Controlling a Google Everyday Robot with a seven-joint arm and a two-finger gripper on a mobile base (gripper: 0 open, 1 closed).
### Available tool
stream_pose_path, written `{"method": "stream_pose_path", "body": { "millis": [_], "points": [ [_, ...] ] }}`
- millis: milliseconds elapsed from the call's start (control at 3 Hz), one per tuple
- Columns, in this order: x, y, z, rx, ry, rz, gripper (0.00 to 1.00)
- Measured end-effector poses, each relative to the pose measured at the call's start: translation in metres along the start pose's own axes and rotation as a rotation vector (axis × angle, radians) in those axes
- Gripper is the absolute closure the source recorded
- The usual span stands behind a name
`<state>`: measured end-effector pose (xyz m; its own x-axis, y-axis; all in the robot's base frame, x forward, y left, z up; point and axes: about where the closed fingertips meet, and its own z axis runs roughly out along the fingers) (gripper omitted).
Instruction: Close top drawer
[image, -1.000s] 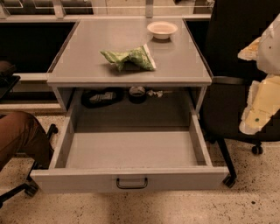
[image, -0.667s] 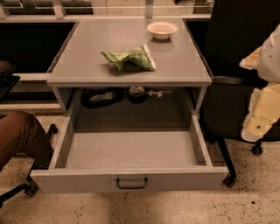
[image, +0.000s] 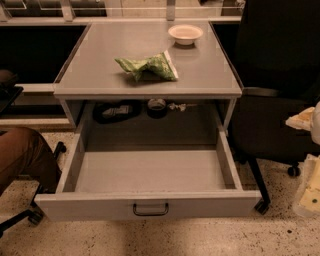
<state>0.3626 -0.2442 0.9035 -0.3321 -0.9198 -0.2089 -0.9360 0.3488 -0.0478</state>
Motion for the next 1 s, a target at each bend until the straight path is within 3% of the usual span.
{"method": "stream_pose_path", "body": {
  "millis": [333,667,1000],
  "points": [
    [0.000,0.000,0.000,0.000,0.000,0.000,0.00],
    [0.001,0.009,0.019,-0.041,0.005,-0.004,0.00],
    [0.009,0.035,0.067,-0.131,0.003,-0.009,0.00]
  ]
}}
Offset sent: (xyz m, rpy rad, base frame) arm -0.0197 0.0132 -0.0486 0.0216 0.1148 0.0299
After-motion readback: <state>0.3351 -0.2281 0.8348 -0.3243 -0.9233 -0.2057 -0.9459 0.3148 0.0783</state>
